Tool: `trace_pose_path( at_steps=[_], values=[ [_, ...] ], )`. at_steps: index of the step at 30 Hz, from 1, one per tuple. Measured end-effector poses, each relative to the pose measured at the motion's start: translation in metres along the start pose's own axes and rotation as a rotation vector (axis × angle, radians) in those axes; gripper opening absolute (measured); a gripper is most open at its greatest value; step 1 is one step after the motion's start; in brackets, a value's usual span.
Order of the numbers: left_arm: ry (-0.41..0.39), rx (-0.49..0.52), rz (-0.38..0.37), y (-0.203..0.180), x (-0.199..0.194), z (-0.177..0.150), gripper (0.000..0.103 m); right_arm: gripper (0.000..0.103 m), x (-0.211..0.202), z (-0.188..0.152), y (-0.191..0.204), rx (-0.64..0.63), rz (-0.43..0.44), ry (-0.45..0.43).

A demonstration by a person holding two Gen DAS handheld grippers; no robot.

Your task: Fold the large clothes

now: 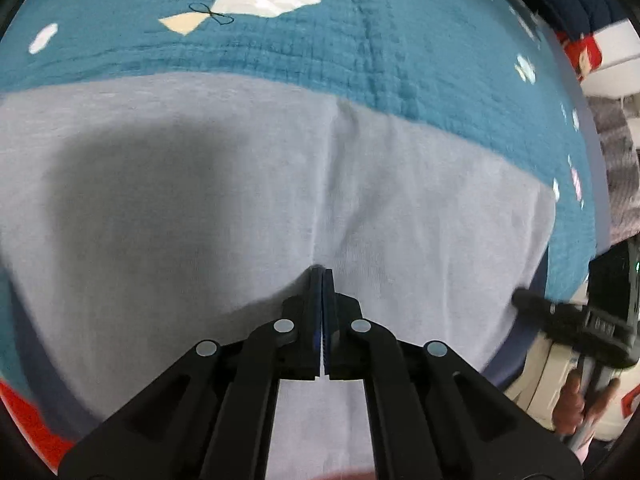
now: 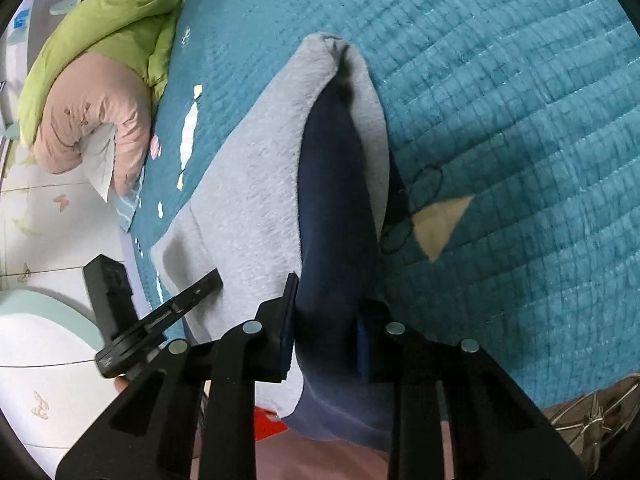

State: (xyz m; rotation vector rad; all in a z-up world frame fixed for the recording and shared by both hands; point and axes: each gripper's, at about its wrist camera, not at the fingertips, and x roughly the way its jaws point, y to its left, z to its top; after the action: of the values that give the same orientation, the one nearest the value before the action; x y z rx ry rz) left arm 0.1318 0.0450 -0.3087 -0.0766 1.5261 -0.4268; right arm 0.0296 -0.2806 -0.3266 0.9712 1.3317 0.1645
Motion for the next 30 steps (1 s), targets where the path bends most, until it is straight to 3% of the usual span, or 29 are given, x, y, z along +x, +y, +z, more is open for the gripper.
trace_pose_path(
  at_steps=[3,7,11,13,14,17,20,22,25,27,30],
  values=[
    [0.028,0.038,0.044,-0.005,0.004,-0.029,0.000,0.045,-0.001,-0.013,-0.003,-0.043,-0.066,0.030],
    [-0.003,0.012,0.032,0.002,0.021,-0.041,0.000,0.058,0.022,-0.024,-0.025,0.002,0.038,0.037],
    [0.074,0.011,-0.003,0.003,0.007,-0.066,0.000,0.060,0.016,-0.025,-0.037,0.075,0.151,0.009],
    [0.027,0.061,0.042,0.000,0.008,-0.079,0.000,0.060,0.017,-0.024,-0.040,0.096,0.168,0.008],
    [0.032,0.034,0.041,0.003,0.008,-0.079,0.000,0.060,0.018,-0.023,-0.041,0.110,0.170,0.009],
    [0.117,-0.027,-0.016,0.009,0.000,-0.087,0.000,0.051,0.010,-0.023,-0.043,0.102,0.136,0.019],
    [0.145,-0.082,-0.050,0.029,0.022,-0.091,0.002,0.044,0.011,-0.025,-0.047,0.097,0.127,0.015],
    [0.151,-0.066,-0.032,0.026,0.019,-0.085,0.002,0.039,0.011,-0.025,-0.050,0.111,0.137,0.015],
    [0.127,0.008,0.026,0.007,0.009,-0.078,0.000,0.027,0.006,-0.029,-0.045,0.101,0.130,-0.009],
    [0.069,0.031,0.035,0.000,-0.008,-0.067,0.000,0.021,0.001,-0.031,-0.035,0.094,0.129,-0.028],
    [-0.025,0.051,0.054,-0.012,-0.028,-0.043,0.000,0.019,-0.007,-0.035,-0.018,0.069,0.125,-0.051]
  ],
)
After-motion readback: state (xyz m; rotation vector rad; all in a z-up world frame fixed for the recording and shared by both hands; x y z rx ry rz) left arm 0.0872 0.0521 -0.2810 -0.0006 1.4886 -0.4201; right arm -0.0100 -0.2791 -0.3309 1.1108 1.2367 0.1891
